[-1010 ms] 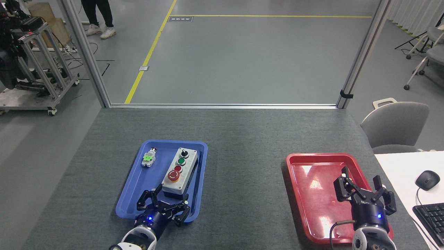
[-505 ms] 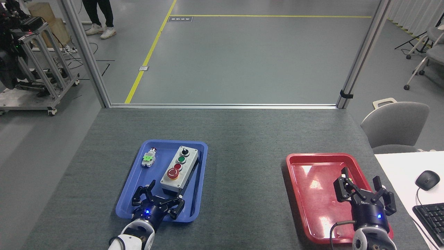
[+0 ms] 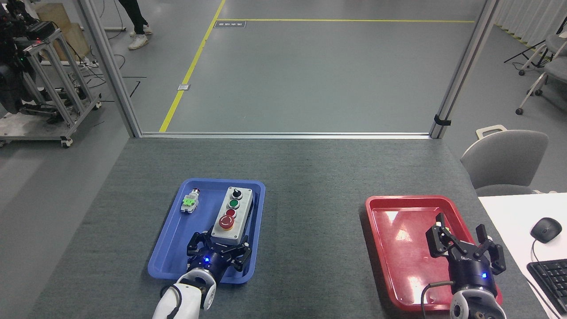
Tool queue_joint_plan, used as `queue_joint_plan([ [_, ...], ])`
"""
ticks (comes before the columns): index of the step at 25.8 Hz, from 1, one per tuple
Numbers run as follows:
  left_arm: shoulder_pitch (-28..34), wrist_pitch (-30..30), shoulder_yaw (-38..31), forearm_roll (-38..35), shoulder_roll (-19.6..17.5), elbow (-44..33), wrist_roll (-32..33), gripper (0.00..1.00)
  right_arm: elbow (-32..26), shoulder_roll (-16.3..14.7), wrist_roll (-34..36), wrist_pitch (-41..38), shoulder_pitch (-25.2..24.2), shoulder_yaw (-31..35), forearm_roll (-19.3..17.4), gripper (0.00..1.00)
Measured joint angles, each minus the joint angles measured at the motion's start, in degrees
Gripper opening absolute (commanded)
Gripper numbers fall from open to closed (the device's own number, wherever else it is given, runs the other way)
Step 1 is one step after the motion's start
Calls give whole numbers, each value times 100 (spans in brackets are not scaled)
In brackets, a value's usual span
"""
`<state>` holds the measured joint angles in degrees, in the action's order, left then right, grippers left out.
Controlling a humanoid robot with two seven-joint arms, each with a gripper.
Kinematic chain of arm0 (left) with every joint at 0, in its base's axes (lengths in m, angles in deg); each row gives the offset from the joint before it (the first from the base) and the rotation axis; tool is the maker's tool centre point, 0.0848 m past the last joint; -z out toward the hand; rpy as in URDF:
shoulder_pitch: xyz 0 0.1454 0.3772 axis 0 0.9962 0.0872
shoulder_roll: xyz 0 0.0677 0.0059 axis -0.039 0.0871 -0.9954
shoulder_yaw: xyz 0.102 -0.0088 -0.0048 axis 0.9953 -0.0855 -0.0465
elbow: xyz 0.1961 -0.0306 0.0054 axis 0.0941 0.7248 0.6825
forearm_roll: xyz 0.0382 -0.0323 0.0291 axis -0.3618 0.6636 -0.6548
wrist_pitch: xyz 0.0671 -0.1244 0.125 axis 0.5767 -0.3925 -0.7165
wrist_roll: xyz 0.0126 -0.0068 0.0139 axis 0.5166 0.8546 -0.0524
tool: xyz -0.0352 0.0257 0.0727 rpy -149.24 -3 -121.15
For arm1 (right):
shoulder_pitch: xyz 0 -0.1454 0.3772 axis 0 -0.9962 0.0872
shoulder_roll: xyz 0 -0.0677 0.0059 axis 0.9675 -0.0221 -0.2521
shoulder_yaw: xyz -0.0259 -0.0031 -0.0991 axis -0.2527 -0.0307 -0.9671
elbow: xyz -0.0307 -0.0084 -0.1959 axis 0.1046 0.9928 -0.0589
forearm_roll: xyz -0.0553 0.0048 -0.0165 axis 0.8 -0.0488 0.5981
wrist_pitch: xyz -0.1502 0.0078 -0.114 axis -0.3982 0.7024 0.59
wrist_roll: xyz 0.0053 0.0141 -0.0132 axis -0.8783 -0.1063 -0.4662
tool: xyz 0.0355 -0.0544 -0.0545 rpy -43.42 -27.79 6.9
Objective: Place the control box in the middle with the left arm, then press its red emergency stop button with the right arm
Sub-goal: 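Close the left gripper on the near end of the control box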
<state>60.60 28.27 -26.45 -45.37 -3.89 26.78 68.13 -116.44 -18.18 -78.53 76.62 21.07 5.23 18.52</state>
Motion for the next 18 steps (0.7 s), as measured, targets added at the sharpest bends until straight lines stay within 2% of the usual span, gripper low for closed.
queue_joint_plan([
  [6,-351,0,0,8,142,420,0,97,0,0,0,0,-6,0,0,100],
  [9,-432,-53,0,8,166,491,0,75,0,7,-1,0,-6,0,0,100],
  [12,-498,-79,1,8,159,573,-18,41,0,7,-1,6,9,0,0,100],
  [14,-539,-54,2,6,134,604,3,29,0,7,-1,6,16,0,0,100],
  [17,-604,-75,-4,30,100,605,23,0,-6,13,-1,6,33,-5,0,100],
  [18,-622,-92,-11,54,97,584,23,0,-5,18,-2,6,32,-6,0,100],
])
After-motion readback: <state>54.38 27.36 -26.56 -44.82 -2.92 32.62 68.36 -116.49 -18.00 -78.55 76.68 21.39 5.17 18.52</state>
